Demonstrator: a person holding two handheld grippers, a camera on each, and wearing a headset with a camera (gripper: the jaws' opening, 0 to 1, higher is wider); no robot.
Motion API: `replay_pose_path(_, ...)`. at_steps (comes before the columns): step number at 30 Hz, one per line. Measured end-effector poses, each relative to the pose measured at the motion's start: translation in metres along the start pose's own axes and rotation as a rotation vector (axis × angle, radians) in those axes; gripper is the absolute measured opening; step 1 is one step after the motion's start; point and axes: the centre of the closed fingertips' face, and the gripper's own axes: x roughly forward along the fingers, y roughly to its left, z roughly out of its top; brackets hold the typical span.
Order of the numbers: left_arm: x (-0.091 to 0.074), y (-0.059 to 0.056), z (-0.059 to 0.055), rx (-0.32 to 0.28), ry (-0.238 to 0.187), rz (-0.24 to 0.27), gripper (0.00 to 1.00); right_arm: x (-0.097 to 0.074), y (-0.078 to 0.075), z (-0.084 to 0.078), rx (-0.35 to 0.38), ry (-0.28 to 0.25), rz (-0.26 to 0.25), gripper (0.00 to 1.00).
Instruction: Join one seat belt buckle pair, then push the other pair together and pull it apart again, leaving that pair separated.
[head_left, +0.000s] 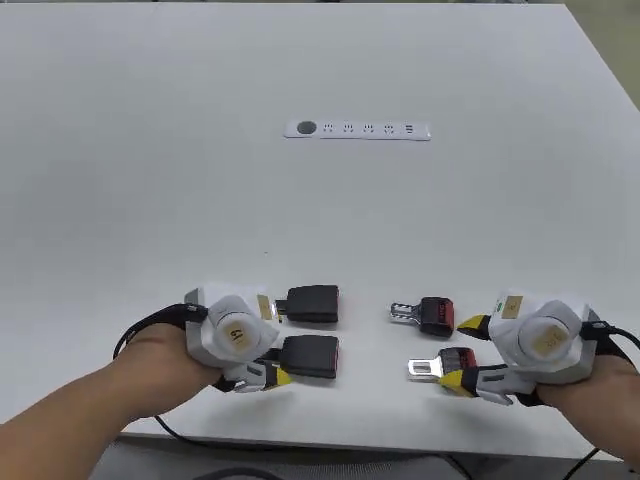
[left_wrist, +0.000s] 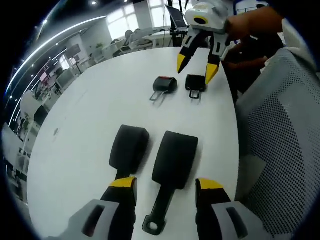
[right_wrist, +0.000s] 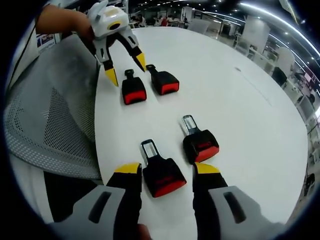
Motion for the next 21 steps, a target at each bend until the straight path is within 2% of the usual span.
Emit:
replay_pose_path(3,0.004,0.000,0.006,0.027,-0.016,-0.015,0.44,0.000,0.002,-0.005,-0.020,0.024,0.021,0.36)
replay_pose_path(5,0.007,0.000,0.008,0.035,-0.025,-0.020,0.42,0.002,0.002,-0.006,-0.020,0.021,0.031,0.36)
replay_pose_path(8,0.012,-0.002,0.006,0.074,-0.001,-0.041,0.40,0.003,0.003,-0.008,-0.031,0.033,0.054,0.34)
replay_pose_path(15,0.018,-0.007,0.005,0.097,0.022,-0.077,0.33,0.005,0.006,-0.009,-0.062,0.048,0.078,0.32)
replay_pose_path(17,0.021,-0.006,0.001,0.119,0.035,-0.076,0.34,0.007,0.007,-0.010,-0.068,0.054,0.081,0.32)
replay_pose_path(21,0.022,-0.006,0.001,0.120,0.040,-0.079,0.33,0.010,0.007,-0.011,-0.077,0.058,0.087,0.33)
